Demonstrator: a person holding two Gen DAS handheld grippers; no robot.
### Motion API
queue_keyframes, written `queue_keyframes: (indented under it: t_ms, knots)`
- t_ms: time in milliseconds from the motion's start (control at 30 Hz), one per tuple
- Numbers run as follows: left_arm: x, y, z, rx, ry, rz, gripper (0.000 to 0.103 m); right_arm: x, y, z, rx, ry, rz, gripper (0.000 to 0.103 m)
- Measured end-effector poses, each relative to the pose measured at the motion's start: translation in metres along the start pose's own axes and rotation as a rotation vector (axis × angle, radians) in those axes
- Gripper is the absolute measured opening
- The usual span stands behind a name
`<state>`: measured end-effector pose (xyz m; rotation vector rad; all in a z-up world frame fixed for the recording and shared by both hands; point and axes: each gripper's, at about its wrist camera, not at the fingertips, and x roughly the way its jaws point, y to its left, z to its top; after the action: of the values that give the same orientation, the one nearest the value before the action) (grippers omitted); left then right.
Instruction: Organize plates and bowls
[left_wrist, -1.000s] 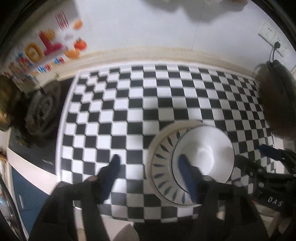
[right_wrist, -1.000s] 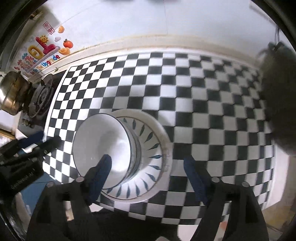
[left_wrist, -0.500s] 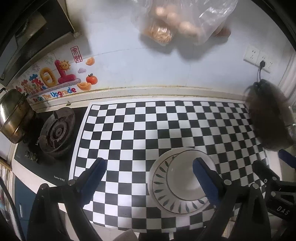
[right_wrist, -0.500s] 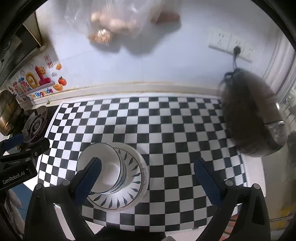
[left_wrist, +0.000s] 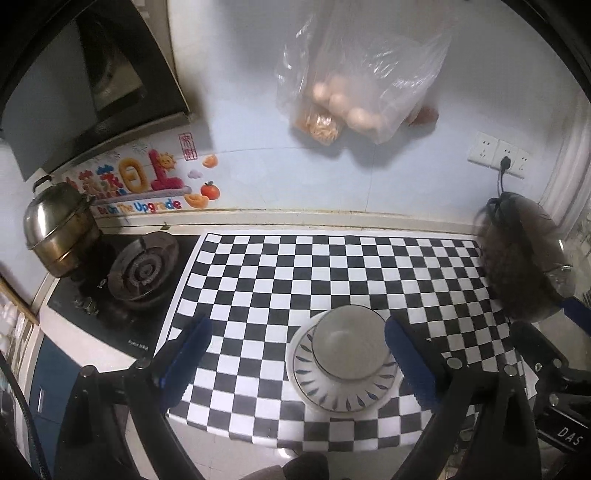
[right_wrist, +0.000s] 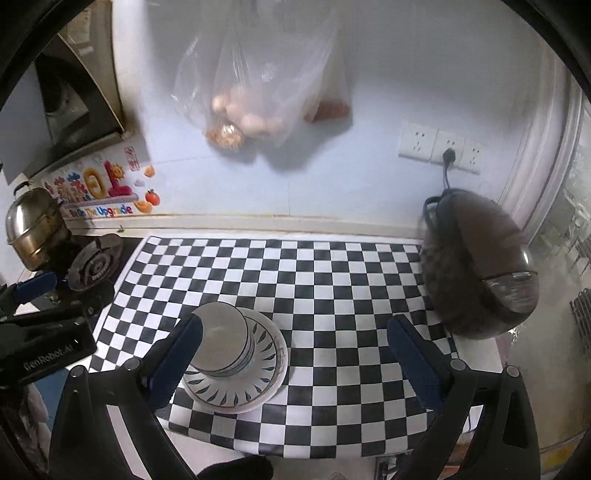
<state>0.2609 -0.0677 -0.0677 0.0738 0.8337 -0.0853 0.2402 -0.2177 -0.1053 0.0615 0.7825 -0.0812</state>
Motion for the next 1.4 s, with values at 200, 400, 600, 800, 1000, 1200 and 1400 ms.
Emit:
queue_keyframes:
  t_ms: [200, 400, 600, 800, 1000, 1200, 1400]
  knots:
    - [-0.049, -0.011, -0.025, -0.021, -0.039, 0.034, 0.096, -0.046, -0.016, -0.021, -0.009, -0.032, 0.031, 0.102]
    - [-0.098, -0.01, -0.053, -0.043, -0.045, 0.046, 0.096, -0.091, -0.021, -0.048, -0.008, -0.038, 0.064, 0.102]
    - [-0.148, 0.002, -0.072, -0.027, -0.099, 0.032, 0.096, -0.155, -0.01, -0.069, -0.01, -0.096, 0.045, 0.102]
    - [-0.184, 0.027, -0.087, 0.009, -0.138, 0.015, 0.097, -0.204, 0.012, -0.083, 0.02, -0.152, 0.014, 0.102]
    - [-0.204, 0.047, -0.095, 0.024, -0.164, 0.017, 0.099, -0.236, 0.037, -0.093, 0.029, -0.188, -0.02, 0.102]
    - [-0.217, 0.064, -0.1, 0.001, -0.185, 0.009, 0.099, -0.252, 0.056, -0.099, 0.038, -0.185, -0.056, 0.102]
    - [-0.22, 0.069, -0.1, -0.003, -0.19, -0.001, 0.099, -0.253, 0.064, -0.099, 0.034, -0.184, -0.066, 0.102]
